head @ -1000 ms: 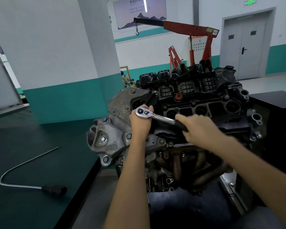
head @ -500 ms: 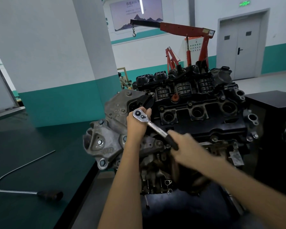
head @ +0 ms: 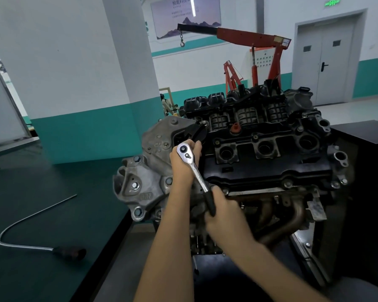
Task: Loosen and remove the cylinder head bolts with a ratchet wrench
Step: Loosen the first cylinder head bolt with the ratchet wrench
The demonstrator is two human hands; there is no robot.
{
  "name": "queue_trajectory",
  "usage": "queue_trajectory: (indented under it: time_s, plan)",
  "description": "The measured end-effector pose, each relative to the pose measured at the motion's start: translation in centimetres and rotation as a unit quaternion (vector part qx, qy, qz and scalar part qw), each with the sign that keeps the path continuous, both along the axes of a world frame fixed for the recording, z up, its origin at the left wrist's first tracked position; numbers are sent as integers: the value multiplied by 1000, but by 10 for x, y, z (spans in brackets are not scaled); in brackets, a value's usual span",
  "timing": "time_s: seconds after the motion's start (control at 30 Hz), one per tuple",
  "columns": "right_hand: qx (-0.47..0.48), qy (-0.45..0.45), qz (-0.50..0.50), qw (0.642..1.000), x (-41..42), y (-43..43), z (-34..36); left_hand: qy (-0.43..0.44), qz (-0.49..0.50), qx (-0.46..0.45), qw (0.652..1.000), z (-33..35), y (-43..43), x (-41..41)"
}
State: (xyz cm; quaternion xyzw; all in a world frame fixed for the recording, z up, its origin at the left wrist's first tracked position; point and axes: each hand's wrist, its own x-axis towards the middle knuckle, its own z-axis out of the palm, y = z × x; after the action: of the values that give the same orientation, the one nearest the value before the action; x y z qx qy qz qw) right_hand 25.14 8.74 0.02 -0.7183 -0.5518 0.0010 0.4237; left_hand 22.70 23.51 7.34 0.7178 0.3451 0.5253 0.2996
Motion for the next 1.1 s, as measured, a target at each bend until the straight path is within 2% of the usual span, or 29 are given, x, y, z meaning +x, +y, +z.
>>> queue_trajectory:
  time_s: [0.1, 0.2, 0.3, 0.4, 0.47, 0.5, 0.53, 0.6, 0.67, 0.73, 0.8, 0.87, 0.93, 1.1]
  plan:
    - [30, 78, -8, 996, -27, 11, -10, -9, -5, 13, 1000, 0, -1, -2]
    - [-5, 44, 15, 999, -5, 6, -2, 1, -12, 14, 1000, 0, -2, -4]
    - [-66, -115, 29, 991, 57, -8, 33, 3, -32, 7, 999, 1, -3, -5]
    - [-104, -356, 1, 929, 115, -4, 96, 23, -27, 4, 999, 4, -7, -5]
    - [-101, -454, -11, 885, 128, 6, 121, 16, -25, 6, 1000, 5, -8, -5]
    - [-94, -470, -22, 877, 126, 9, 122, 2, -26, -1, 1000, 4, -9, -6]
    - [-85, -464, -39, 881, 121, 8, 116, -11, -26, -9, 1000, 4, -8, -6]
    - [-72, -395, -80, 912, 97, -2, 82, -19, -22, -18, 999, 2, -8, -5]
    - [-64, -260, -90, 959, 61, -8, 36, -19, -20, -15, 1000, 2, -9, -3]
    - [-52, -112, -38, 992, 19, -6, 10, -28, -11, -3, 1000, 1, -8, -3]
    - [-26, 33, 31, 999, -9, 1, 0, -30, 0, 13, 999, 0, -7, -5]
    - [27, 162, 69, 984, -16, 4, -1, -29, 2, 25, 999, -1, -7, -5]
    - [57, 209, 66, 974, -10, 3, 3, -26, 8, 22, 999, -1, -6, -4]
    - [94, 162, 50, 981, 10, 4, 21, -58, 7, -18, 998, 5, -3, -1]
